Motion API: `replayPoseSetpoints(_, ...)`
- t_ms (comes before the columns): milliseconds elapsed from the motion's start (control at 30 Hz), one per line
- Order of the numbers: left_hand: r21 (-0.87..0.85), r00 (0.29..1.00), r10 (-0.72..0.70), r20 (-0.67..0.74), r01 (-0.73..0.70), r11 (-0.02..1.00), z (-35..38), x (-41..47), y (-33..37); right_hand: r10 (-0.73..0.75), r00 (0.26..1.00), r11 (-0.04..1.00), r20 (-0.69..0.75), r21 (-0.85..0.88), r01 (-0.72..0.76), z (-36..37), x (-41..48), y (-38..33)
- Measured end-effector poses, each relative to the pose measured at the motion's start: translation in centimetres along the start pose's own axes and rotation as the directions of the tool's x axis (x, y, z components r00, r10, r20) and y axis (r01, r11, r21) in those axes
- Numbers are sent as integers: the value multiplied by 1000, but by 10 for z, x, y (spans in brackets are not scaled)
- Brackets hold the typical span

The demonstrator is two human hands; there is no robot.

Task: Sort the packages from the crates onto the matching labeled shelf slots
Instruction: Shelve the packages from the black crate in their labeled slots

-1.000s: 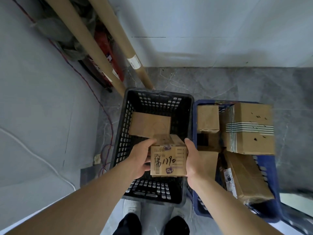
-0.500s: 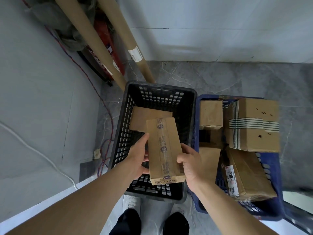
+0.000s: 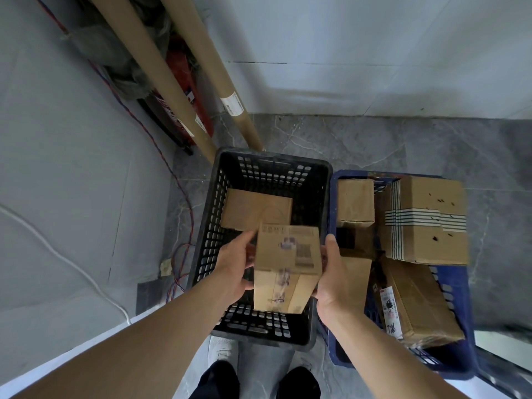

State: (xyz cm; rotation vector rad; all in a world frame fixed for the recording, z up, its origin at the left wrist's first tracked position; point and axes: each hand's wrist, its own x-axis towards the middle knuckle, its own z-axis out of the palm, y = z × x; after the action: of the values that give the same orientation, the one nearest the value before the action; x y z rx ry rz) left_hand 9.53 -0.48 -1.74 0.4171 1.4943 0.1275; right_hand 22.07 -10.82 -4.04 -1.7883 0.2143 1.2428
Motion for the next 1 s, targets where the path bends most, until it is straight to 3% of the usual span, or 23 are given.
replayPoseSetpoints(167, 2, 999, 50, 2, -50, 999, -2, -4, -1, 14, 994, 1000, 108, -6, -14, 2, -8, -6)
replayPoseSetpoints(433, 68, 994, 105, -21, -104, 992, 4, -17, -1, 116, 993, 993, 23, 26, -117, -1, -16, -2)
replayPoseSetpoints(633, 157, 975, 220, 2, -218, 963, 4, -23, -2, 186, 982, 981, -18, -50, -187, -2, -9, 9)
replayPoseSetpoints(1000, 135, 952, 302, 40, -305, 943, 9, -32, 0, 147, 988, 985, 43, -96, -142, 1, -13, 14)
